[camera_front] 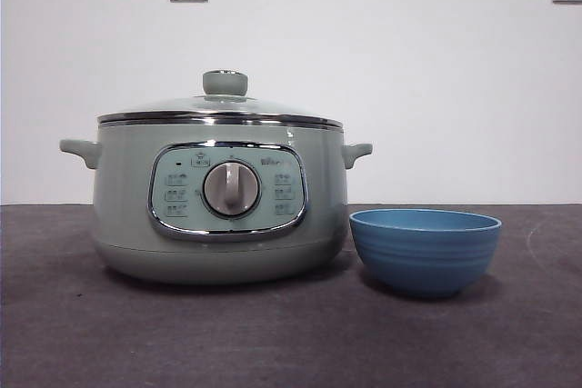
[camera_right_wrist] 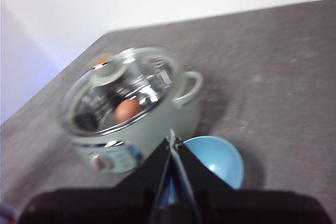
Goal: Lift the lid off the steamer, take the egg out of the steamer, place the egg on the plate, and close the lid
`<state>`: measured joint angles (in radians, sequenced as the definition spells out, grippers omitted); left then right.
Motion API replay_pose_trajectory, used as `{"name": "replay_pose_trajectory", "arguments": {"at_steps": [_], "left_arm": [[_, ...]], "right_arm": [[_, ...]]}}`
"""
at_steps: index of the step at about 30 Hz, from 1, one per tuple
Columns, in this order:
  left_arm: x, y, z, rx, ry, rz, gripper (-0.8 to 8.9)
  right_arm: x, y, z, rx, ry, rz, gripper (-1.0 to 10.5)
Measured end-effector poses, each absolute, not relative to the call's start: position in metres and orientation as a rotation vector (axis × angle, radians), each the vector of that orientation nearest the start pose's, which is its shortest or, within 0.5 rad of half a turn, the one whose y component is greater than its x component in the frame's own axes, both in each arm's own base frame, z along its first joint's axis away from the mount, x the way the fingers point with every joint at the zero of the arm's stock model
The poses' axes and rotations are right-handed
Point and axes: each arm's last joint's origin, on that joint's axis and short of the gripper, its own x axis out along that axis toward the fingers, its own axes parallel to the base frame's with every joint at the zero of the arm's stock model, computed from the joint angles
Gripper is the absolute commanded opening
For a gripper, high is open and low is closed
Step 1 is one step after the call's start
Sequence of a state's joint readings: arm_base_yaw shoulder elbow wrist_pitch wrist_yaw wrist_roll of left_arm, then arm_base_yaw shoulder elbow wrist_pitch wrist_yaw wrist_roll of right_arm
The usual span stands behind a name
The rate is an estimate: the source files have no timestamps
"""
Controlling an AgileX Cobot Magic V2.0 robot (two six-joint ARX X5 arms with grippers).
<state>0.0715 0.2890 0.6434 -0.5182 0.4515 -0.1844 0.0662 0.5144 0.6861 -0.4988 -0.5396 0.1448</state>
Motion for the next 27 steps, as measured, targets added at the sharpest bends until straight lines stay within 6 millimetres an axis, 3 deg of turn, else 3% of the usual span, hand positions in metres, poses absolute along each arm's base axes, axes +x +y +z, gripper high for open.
{"name": "replay_pose_trajectory", "arguments": {"at_steps": [5, 10, 17, 23, 25, 27], "left_arm": [[0.075, -0.010, 0.332, -0.202, 0.287, -0.467, -0.08], [0.082, -0.011, 0.354, -0.178, 0.362, -0.539, -0.08], [0.084, -0.012, 0.368, -0.150, 0.452, -0.577, -0.08], [0.084, -0.012, 0.367, -0.138, 0.460, -0.582, 0.09], [0.084, -0.012, 0.367, -0.138, 0.460, -0.582, 1.09], [0.084, -0.012, 0.367, -0.138, 0.460, -0.582, 3.60]], "right_arm": [[0.118, 0.025, 0.341, 0.157, 0.458, 0.644, -0.1], [0.125, 0.028, 0.365, 0.096, 0.548, 0.692, -0.1], [0.129, 0.033, 0.365, 0.058, 0.701, 0.743, -0.1], [0.128, 0.036, 0.365, 0.039, 0.701, 0.768, 0.1], [0.129, 0.036, 0.365, 0.037, 0.695, 0.768, 0.8], [0.129, 0.036, 0.365, 0.036, 0.694, 0.769, 2.9]]}}
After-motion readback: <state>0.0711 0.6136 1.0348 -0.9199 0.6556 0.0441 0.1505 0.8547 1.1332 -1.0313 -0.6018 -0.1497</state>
